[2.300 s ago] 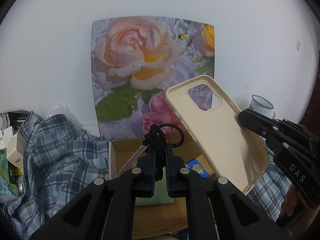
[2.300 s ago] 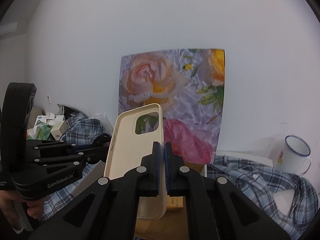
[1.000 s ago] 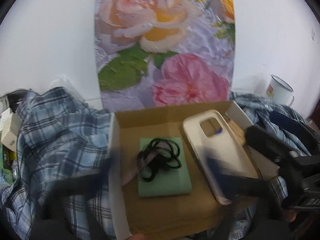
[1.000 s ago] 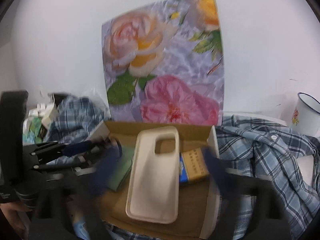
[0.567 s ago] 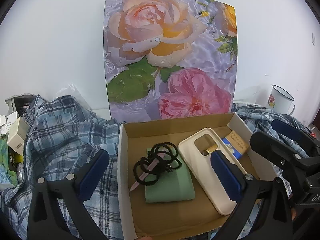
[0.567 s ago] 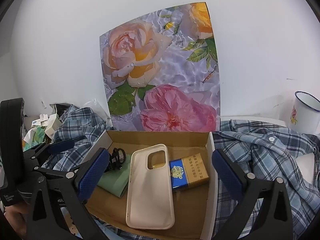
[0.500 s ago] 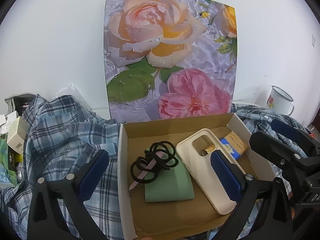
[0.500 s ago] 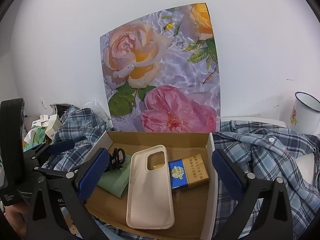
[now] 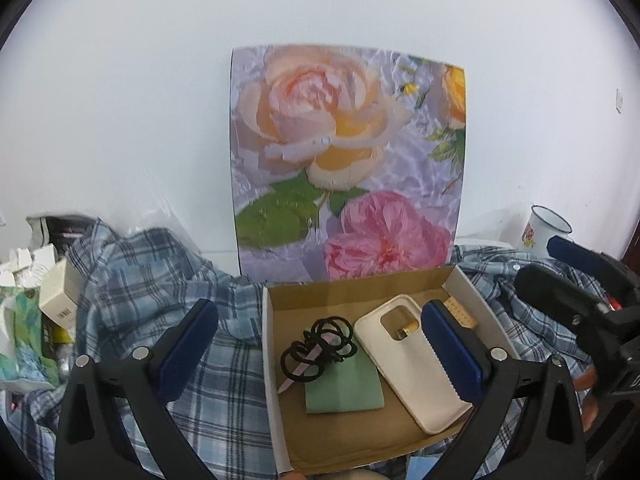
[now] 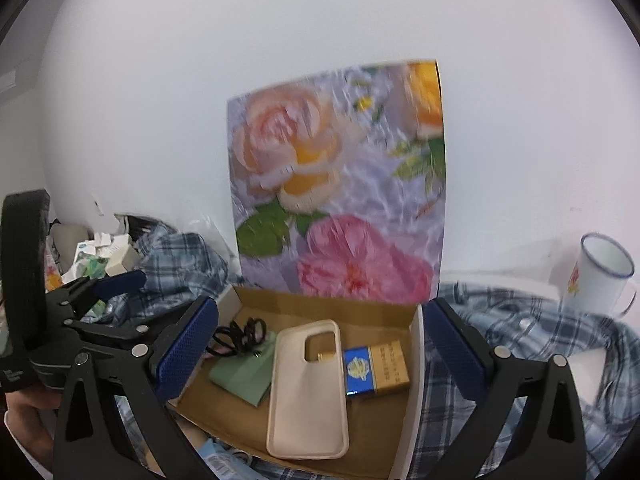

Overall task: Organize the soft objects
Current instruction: 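Withdraw both tools from the box toward the remaining items on the bed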

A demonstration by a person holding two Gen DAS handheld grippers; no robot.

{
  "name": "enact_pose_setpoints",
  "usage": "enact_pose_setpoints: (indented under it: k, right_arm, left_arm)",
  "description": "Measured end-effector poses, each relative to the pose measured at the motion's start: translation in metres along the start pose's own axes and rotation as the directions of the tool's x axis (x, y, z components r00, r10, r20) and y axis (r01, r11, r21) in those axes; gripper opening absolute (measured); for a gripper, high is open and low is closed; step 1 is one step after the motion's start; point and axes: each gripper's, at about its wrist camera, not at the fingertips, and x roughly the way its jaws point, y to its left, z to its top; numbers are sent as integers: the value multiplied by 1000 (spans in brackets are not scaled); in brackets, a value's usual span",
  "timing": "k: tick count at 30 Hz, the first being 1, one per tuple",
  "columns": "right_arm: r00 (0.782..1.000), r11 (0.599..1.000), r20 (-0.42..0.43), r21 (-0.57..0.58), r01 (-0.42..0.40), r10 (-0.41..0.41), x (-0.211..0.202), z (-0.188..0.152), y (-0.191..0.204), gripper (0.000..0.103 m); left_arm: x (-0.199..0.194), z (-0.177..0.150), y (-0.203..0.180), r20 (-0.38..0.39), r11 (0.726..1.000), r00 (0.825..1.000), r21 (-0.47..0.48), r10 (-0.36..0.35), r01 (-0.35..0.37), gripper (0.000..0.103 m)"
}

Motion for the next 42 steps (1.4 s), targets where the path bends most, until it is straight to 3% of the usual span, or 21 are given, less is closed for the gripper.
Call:
enact_pose_setpoints:
  k: [6, 21, 29, 34, 42]
  right_arm:
    - [1000, 1000, 30, -30, 4, -3, -25, 19, 11, 103]
    - [983, 998, 180, -55, -33, 42, -98, 54, 34, 103]
    - [973, 991, 231, -135, 8, 24, -138, 52, 52, 103]
    - [968, 989, 249, -150, 8, 29, -160, 46, 55, 103]
    - [972, 985, 234, -167, 31, 10, -168, 22, 57, 103]
  left_arm:
    - [-29, 13, -8, 41, 999, 999, 43, 24, -26, 103]
    - [-116, 39, -22, 208, 999, 978, 45, -27, 18, 103]
    - [-154, 37, -25, 230, 995, 970, 78, -72, 55, 103]
    - [-171, 30, -24, 249, 997, 967, 63, -47, 33, 103]
    - [-185, 8, -28, 250, 996, 966, 73, -65, 48, 103]
